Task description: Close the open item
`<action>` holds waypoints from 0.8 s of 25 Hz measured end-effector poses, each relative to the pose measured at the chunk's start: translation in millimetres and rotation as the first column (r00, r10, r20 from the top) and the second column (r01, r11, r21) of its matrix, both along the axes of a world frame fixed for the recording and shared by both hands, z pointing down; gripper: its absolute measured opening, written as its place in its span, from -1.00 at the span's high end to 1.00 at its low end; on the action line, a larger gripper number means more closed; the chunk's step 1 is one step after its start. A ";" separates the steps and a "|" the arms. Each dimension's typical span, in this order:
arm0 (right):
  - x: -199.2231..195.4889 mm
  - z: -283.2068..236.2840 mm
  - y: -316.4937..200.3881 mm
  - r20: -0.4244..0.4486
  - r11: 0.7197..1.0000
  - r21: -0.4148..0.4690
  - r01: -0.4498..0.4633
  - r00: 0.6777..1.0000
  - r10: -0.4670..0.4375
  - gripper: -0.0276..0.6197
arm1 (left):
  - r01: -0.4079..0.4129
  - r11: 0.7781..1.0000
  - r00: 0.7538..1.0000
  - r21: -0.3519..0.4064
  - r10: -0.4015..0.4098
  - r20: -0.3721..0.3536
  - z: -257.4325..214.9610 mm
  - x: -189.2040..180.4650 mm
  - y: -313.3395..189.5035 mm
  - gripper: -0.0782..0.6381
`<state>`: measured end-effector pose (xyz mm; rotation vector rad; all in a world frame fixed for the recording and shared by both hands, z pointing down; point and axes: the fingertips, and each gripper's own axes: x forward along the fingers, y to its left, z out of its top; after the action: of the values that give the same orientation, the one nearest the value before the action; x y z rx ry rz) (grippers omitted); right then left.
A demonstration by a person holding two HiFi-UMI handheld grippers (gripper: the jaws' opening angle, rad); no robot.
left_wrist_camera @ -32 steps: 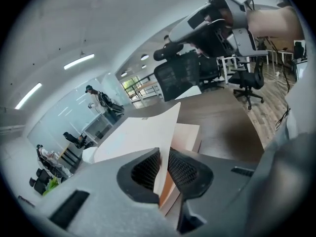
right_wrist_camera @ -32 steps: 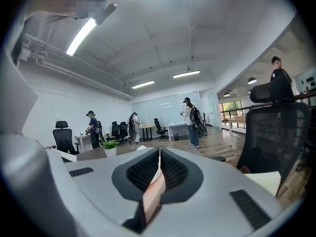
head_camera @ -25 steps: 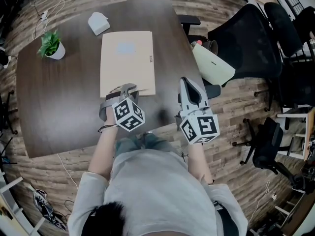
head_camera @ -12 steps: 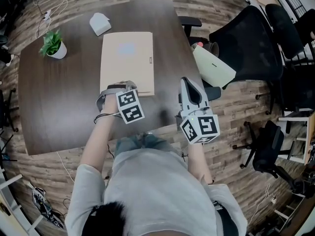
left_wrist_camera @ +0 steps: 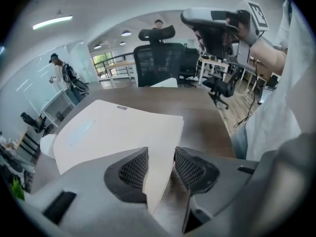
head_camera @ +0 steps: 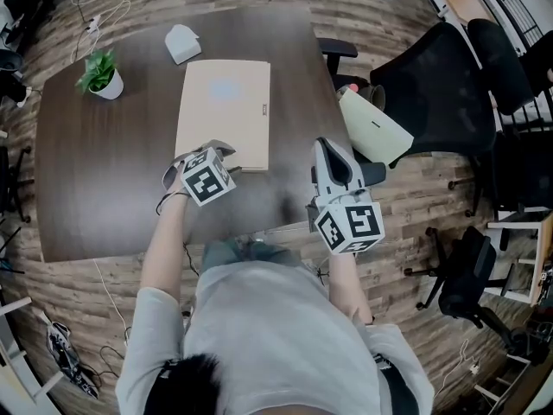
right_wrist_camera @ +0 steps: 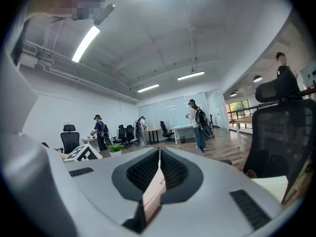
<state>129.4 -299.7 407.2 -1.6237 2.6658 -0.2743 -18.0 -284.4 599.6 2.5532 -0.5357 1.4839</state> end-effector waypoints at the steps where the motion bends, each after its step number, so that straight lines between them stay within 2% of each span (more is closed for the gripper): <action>1: 0.3 -0.5 0.5 0.000 1.000 0.002 0.005 1.000 -0.005 0.87 | 0.023 1.000 1.000 -0.003 -0.023 -0.018 -0.1 0.0 -0.5 0.38; 7: 0.7 -0.5 4.7 -0.009 0.999 0.008 0.036 0.999 -0.036 0.87 | 0.097 0.995 0.994 -0.011 -0.098 -0.045 0.8 2.5 -1.7 0.37; 9: 0.6 -0.2 6.2 -0.011 0.999 0.007 0.044 0.999 -0.044 0.87 | 0.136 0.990 0.985 -0.045 -0.140 -0.104 0.6 3.7 -2.5 0.34; 10: 0.8 -0.3 6.7 -0.012 0.999 0.008 0.048 0.999 -0.048 0.87 | 0.180 0.980 0.969 -0.079 -0.191 -0.159 -1.0 4.0 -4.3 0.32; 12: 2.0 -1.0 7.3 -0.012 0.999 0.011 0.052 0.999 -0.052 0.87 | 0.293 0.942 0.905 -0.167 -0.329 -0.270 -6.6 2.0 -10.5 0.32; 13: 2.6 -1.3 7.7 -0.011 0.999 0.011 0.053 0.999 -0.053 0.87 | 0.344 0.919 0.871 -0.193 -0.389 -0.299 -8.3 -0.7 -14.2 0.33; 14: 3.0 -1.6 8.2 -0.011 0.998 0.012 0.055 0.998 -0.055 0.87 | 0.391 0.899 0.848 -0.194 -0.435 -0.304 -8.4 -4.4 -17.9 0.42; 15: 2.8 -1.9 8.7 -0.011 0.998 0.011 0.056 0.998 -0.056 0.87 | 0.432 0.885 0.837 -0.173 -0.465 -0.288 -7.2 -8.7 -21.5 0.56; 16: 2.2 -2.1 9.2 -0.012 0.998 0.011 0.057 0.998 -0.057 0.87 | 0.463 0.876 0.836 -0.137 -0.483 -0.260 -5.5 -12.4 -24.7 0.70; 17: 1.4 -2.4 9.7 -0.013 0.998 0.012 0.058 0.998 -0.058 0.87 | 0.479 0.872 0.842 -0.098 -0.489 -0.229 -4.0 -14.8 -27.0 0.74; 20: 0.5 -2.7 11.9 -0.015 0.998 0.014 0.057 0.998 -0.057 0.87 | 0.462 0.887 0.880 0.008 -0.457 -0.126 -0.6 -13.8 -29.2 0.75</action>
<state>129.9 -287.8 404.5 -1.5538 2.7222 -0.2446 -31.8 -313.6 599.0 2.2942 -1.0706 1.1502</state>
